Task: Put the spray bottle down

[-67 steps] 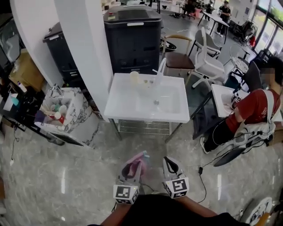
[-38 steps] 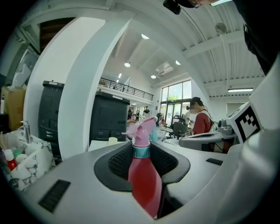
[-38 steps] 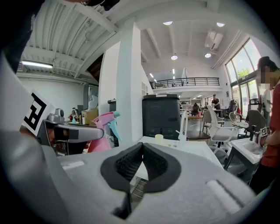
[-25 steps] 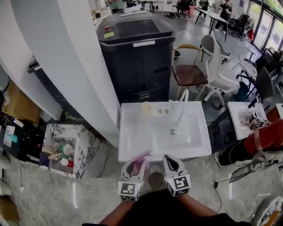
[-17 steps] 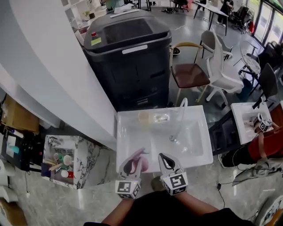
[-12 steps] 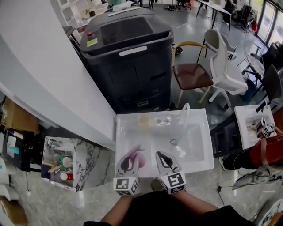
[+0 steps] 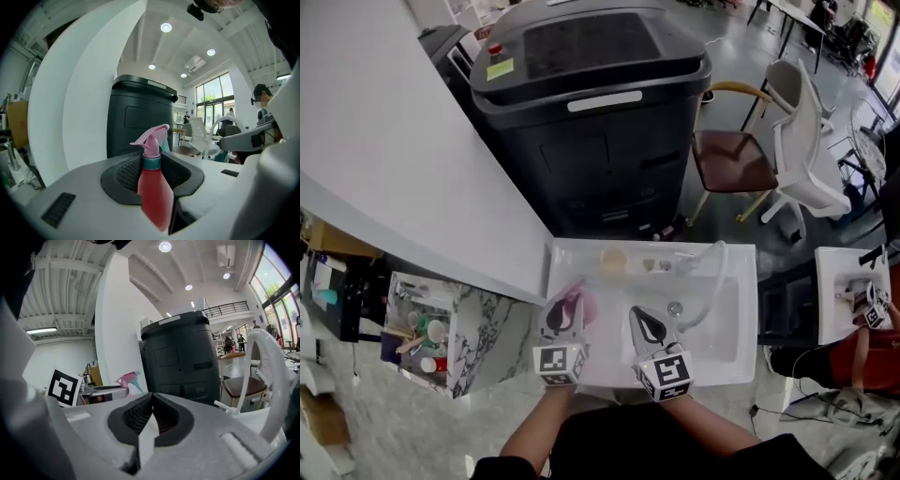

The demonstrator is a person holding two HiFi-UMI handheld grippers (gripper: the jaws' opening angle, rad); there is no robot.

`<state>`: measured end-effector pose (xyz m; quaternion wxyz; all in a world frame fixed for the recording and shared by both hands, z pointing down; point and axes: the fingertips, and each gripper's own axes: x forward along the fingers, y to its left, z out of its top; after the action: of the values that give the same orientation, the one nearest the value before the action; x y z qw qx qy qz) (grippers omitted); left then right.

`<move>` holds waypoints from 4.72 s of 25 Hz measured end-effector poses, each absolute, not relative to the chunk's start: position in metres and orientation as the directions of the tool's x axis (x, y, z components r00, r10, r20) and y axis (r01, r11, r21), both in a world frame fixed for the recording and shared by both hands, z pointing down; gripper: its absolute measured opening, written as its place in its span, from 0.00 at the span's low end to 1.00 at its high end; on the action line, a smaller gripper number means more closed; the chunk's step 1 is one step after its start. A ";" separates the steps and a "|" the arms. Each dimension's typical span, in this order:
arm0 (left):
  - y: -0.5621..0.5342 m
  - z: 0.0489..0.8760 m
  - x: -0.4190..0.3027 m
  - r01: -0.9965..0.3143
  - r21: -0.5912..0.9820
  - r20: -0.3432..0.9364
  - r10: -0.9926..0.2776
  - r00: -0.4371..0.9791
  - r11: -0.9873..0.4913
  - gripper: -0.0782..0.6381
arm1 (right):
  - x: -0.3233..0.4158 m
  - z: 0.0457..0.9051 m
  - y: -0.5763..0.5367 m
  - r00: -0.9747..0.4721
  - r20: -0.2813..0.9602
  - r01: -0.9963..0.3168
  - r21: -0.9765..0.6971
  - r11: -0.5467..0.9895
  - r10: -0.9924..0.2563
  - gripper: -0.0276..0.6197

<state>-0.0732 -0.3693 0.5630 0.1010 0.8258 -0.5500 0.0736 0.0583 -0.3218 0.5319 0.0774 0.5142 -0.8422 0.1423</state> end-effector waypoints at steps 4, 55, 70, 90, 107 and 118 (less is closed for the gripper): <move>-0.410 0.581 -0.079 -0.930 0.062 0.239 -0.899 0.367 -0.363 0.30 | 0.059 0.541 -0.353 -0.457 0.287 -0.889 -0.160 0.428 -0.842 0.04; -0.503 0.700 -0.067 -0.910 0.053 0.259 -0.875 0.409 -0.411 0.51 | 0.054 0.582 -0.419 -0.526 0.331 -0.850 -0.208 0.483 -0.783 0.04; -0.355 0.610 -0.072 -0.876 0.208 0.277 -0.833 0.479 -0.434 0.35 | 0.048 0.559 -0.343 -0.437 0.318 -0.899 -0.162 0.406 -0.841 0.04; 0.008 0.526 -0.113 -0.724 0.305 0.247 -0.683 0.687 -0.618 0.13 | 0.011 0.512 0.009 -0.214 0.330 -0.977 -0.083 0.198 -0.919 0.04; 0.067 0.492 -0.117 -0.761 0.244 0.195 -0.738 0.646 -0.601 0.13 | 0.007 0.486 0.086 -0.260 0.282 -0.965 -0.049 0.256 -0.924 0.04; 0.068 0.468 -0.077 -0.733 0.229 0.185 -0.710 0.679 -0.641 0.13 | 0.038 0.467 0.092 -0.262 0.283 -0.965 -0.063 0.254 -0.923 0.04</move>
<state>-0.0773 0.0683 0.4677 0.1434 0.9050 -0.3987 0.0388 0.0384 0.0924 0.4673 0.0941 0.6002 -0.7863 0.1122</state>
